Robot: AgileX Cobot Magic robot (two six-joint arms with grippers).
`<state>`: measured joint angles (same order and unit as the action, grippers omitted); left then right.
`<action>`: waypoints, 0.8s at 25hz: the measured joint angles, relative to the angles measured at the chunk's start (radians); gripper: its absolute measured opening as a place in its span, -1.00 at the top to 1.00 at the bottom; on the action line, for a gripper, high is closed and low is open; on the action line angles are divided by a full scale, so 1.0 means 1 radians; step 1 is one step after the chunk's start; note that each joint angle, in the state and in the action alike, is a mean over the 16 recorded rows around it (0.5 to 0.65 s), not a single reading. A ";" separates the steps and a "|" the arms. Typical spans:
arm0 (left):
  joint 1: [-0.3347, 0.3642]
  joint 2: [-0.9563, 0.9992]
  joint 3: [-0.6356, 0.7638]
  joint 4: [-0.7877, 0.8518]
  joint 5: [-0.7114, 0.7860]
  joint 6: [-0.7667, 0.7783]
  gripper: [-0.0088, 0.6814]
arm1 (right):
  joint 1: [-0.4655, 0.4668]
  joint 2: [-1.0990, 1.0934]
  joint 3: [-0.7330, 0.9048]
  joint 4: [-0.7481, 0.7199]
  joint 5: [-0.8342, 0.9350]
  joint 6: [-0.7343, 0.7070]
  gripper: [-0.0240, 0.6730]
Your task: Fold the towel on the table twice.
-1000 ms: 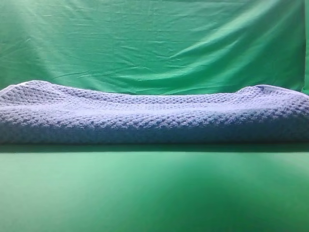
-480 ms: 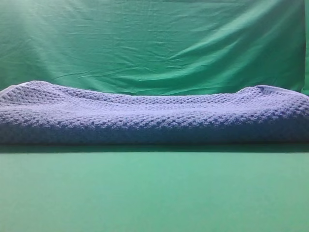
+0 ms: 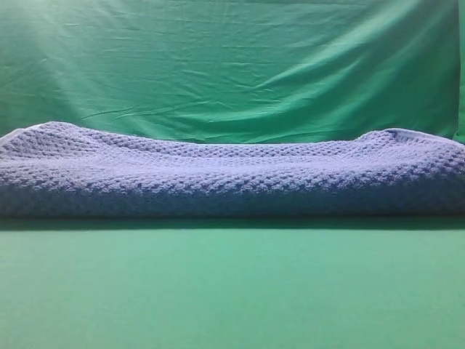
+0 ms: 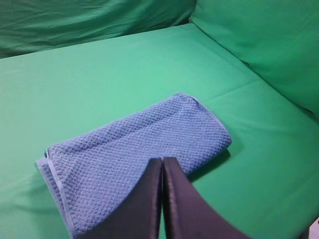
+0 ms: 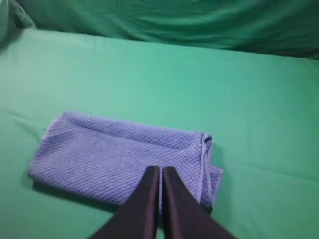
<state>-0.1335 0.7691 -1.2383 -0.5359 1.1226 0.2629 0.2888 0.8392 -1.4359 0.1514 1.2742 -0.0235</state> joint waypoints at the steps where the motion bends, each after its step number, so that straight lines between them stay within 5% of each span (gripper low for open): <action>1: 0.000 -0.031 0.019 -0.001 0.004 -0.002 0.97 | 0.000 -0.028 0.009 0.001 0.002 0.007 0.93; 20: 0.000 -0.584 0.407 -0.053 -0.056 -0.020 0.97 | 0.000 -0.602 0.431 0.008 -0.087 -0.007 0.93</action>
<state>-0.1335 0.1851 -0.8316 -0.5891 1.0662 0.2434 0.2888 0.2374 -1.0053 0.1593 1.1877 -0.0309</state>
